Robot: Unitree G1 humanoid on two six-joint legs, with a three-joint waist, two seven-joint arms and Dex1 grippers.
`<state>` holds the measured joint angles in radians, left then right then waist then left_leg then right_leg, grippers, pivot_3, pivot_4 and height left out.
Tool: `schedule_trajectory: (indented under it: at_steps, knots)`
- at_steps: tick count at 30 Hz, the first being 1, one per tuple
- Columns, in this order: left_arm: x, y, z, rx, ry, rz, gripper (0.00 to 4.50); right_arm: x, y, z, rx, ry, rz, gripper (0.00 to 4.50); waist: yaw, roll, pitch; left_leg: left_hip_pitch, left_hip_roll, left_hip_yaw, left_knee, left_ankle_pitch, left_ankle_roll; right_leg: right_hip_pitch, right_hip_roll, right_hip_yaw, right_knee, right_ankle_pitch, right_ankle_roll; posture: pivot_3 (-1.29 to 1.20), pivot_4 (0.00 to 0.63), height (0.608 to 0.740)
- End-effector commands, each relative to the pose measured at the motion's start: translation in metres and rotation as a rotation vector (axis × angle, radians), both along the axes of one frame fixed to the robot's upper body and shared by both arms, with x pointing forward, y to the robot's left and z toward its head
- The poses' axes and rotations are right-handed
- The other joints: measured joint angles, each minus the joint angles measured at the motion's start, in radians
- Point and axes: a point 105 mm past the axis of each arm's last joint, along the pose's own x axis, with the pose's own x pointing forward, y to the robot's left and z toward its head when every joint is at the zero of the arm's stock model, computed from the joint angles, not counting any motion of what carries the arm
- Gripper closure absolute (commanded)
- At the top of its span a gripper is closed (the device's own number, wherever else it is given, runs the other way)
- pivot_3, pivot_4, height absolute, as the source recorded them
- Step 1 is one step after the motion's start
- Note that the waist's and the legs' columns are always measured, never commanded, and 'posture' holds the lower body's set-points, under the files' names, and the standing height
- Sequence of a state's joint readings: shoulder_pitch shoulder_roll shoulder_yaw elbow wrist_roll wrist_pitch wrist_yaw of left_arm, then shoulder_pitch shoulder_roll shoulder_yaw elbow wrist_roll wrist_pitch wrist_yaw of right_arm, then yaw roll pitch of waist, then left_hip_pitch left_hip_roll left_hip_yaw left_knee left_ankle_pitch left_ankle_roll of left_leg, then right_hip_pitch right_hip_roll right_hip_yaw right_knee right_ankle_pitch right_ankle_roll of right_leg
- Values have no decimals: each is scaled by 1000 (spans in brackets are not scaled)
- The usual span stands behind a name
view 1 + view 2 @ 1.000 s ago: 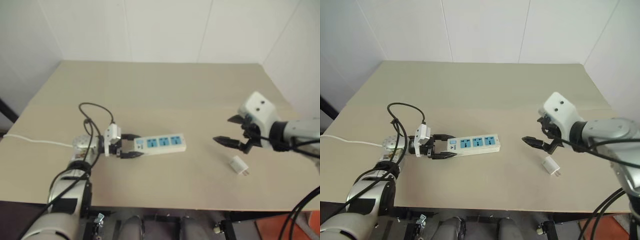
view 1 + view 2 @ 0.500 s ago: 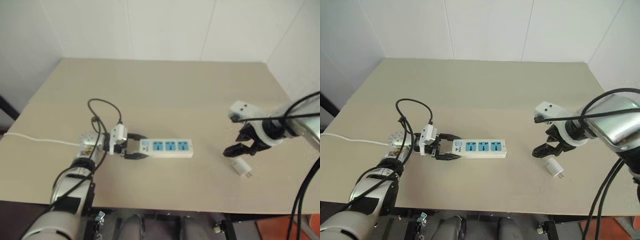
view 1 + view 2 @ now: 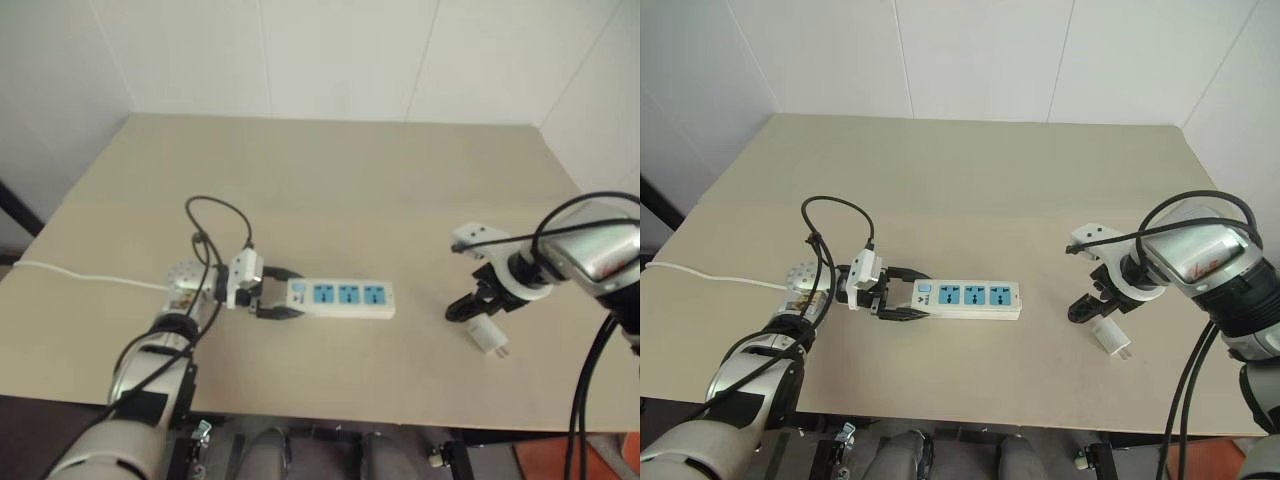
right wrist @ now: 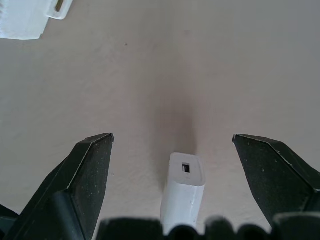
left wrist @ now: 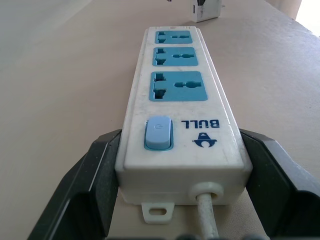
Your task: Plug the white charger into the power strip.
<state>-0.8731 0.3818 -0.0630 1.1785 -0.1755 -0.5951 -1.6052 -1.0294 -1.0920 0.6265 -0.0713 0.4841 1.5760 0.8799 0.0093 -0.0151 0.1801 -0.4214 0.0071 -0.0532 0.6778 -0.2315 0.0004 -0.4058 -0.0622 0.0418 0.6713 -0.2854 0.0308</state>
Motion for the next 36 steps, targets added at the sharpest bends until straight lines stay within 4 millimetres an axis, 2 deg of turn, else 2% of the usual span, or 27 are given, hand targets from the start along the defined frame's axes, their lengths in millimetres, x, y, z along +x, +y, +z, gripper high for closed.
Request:
schedule_trajectory:
  at_steps: [1, 8, 16, 19, 36]
  knots:
    - [-4, -8, -8, 40, 18, -43, 1258, 0, -6, -1, -16, -5, -2, 0, 0, 0, 0, 0, 0, 0, 0, 0, 0, 0, 0, 0, 0, 0, 0, 0, 150, 740]
    - [-5, -7, -11, 54, 24, -45, 1258, -4, -14, -12, -36, 41, -17, 0, 1, 0, 0, 0, 0, 0, 0, 0, 0, 0, 0, 0, 0, 0, 0, 0, 150, 740]
    - [-6, -7, -13, 60, 21, -47, 1258, -3, -20, -14, -54, 66, -27, 0, 1, 1, 0, 0, 0, 0, 1, 0, 0, 0, 0, 0, 1, 0, 0, 0, 150, 740]
    - [-4, -6, -9, 16, 40, -21, 1258, -3, -25, -17, -53, 87, -70, 0, 1, 1, 0, 0, 0, 0, 1, 0, 0, 0, 0, 0, 1, 0, 0, 0, 150, 740]
    - [-6, -7, -16, 49, 34, -25, 1258, -6, -24, -28, -12, 140, -120, 0, 2, 1, -1, 1, -1, 0, 2, 0, 0, 1, 0, 0, 3, 0, 0, 0, 150, 740]
